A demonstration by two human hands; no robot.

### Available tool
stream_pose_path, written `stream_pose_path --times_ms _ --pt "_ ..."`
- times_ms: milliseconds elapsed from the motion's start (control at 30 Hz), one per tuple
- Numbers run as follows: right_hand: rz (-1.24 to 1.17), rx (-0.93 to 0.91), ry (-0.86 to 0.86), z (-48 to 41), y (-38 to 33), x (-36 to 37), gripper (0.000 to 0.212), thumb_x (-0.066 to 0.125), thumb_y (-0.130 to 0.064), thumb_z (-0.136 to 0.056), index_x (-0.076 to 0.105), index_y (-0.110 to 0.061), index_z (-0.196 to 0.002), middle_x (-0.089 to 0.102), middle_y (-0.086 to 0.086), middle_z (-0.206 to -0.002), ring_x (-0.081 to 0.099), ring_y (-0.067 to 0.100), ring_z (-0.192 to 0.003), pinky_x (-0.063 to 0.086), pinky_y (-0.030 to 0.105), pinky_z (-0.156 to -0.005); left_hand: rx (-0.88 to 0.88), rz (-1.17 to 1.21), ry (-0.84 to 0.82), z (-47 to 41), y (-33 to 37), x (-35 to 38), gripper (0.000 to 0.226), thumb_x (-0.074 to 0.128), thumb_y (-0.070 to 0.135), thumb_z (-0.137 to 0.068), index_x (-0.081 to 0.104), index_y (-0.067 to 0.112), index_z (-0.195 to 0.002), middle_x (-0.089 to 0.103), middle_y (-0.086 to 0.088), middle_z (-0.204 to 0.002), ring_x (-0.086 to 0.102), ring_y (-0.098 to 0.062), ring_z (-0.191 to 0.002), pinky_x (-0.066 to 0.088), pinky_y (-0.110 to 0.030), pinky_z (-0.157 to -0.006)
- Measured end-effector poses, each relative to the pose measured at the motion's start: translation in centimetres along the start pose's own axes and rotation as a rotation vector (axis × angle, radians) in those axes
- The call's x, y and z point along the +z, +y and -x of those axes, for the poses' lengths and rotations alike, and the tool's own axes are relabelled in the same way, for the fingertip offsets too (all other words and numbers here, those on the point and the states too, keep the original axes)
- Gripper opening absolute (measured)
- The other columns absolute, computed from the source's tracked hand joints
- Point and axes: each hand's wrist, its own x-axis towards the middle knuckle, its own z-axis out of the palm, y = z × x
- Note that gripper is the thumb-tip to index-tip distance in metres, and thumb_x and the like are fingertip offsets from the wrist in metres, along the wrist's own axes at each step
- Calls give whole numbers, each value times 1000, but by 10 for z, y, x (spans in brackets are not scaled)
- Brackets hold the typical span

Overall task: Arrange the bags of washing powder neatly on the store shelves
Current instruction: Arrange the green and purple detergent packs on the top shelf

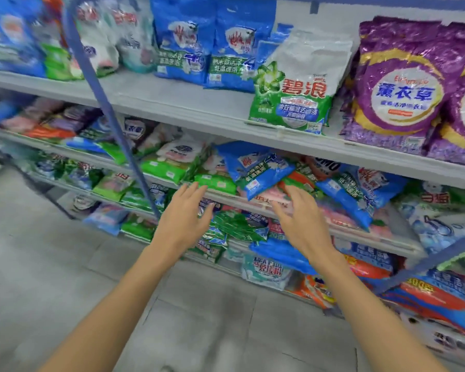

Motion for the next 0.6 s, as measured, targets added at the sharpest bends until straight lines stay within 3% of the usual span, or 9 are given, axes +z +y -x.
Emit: stream_pose_path --times_ms 433,600 --pt "-57 -166 -126 -49 -262 155 62 46 -49 -105 37 -15 -156 40 1 -161 36 18 -148 32 37 -119 -231 2 117 18 -266 -118 54 56 35 -102 49 9 -149 48 -12 -154 39 -33 -145 35 -49 -118" --pt "-52 -191 -207 -56 -331 213 50 46 -50 -105 46 -24 -148 50 -5 -150 42 15 -139 39 33 -108 -294 30 128 19 -340 -137 55 53 38 -102 48 13 -150 44 -6 -157 36 -25 -149 30 -40 -122"
